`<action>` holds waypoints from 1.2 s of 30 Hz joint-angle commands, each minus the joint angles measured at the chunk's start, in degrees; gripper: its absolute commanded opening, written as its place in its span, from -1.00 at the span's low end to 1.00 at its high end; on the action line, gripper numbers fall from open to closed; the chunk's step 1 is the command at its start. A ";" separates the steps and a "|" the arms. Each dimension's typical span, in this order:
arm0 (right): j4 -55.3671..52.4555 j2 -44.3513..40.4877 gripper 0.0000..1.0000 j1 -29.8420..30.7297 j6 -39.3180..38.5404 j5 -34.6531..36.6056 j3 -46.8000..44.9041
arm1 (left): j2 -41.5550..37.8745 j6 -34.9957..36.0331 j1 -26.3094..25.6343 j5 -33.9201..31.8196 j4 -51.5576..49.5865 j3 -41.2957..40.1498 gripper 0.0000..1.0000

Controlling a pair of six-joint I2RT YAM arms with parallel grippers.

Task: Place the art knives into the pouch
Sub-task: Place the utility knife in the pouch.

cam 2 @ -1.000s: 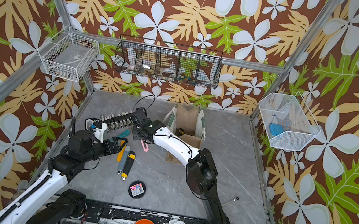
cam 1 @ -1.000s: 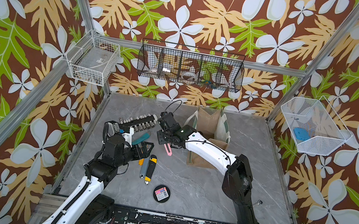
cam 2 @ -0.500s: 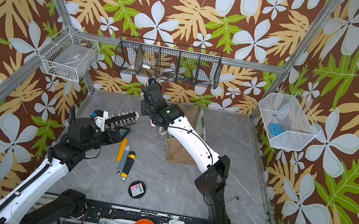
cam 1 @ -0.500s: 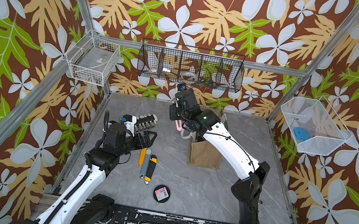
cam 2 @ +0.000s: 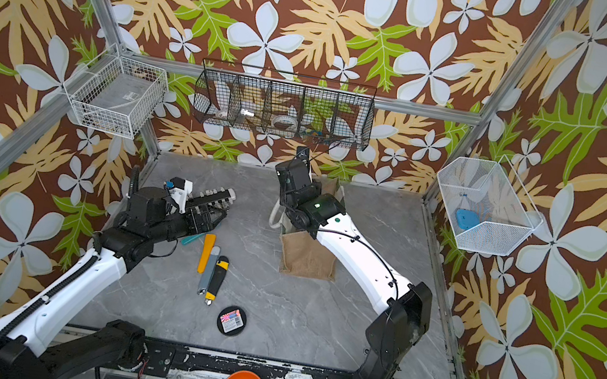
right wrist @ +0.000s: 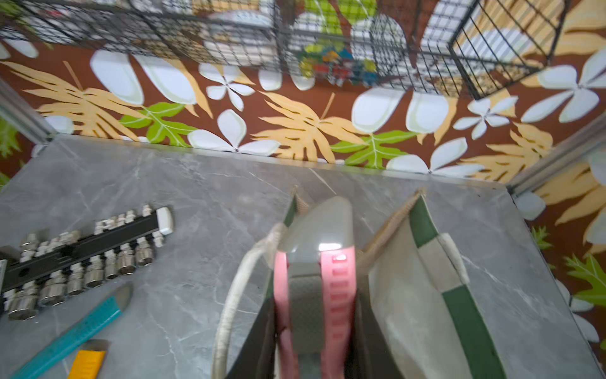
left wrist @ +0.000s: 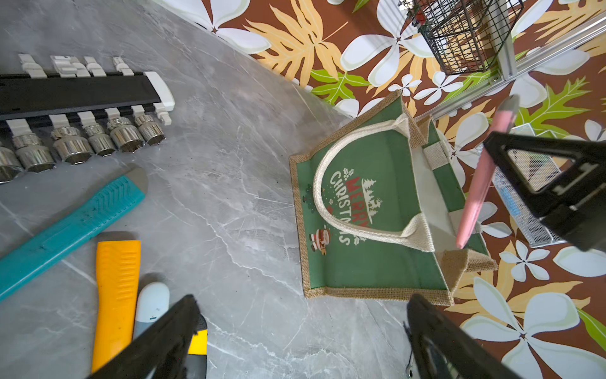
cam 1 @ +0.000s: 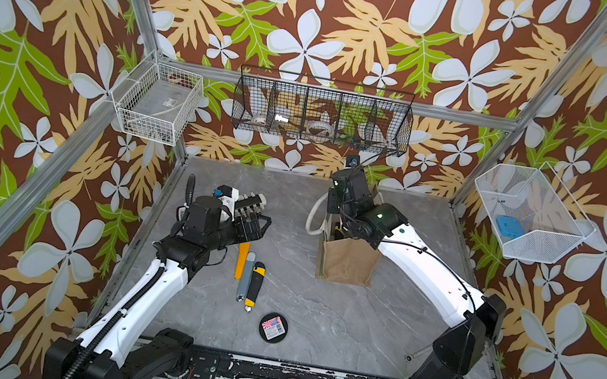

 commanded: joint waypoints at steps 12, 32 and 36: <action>2.35 1.18 -0.51 -2.53 6.84 -2.26 -9.15 | 2.56 1.21 0.11 0.13 1.59 2.32 1.00; -0.32 0.47 0.99 -2.52 8.51 -13.45 -9.73 | 1.26 2.24 0.16 1.12 -3.24 3.66 1.00; 0.39 -4.52 0.99 -2.35 5.46 -17.32 -8.67 | -1.65 2.38 0.13 -0.12 -4.23 3.63 1.00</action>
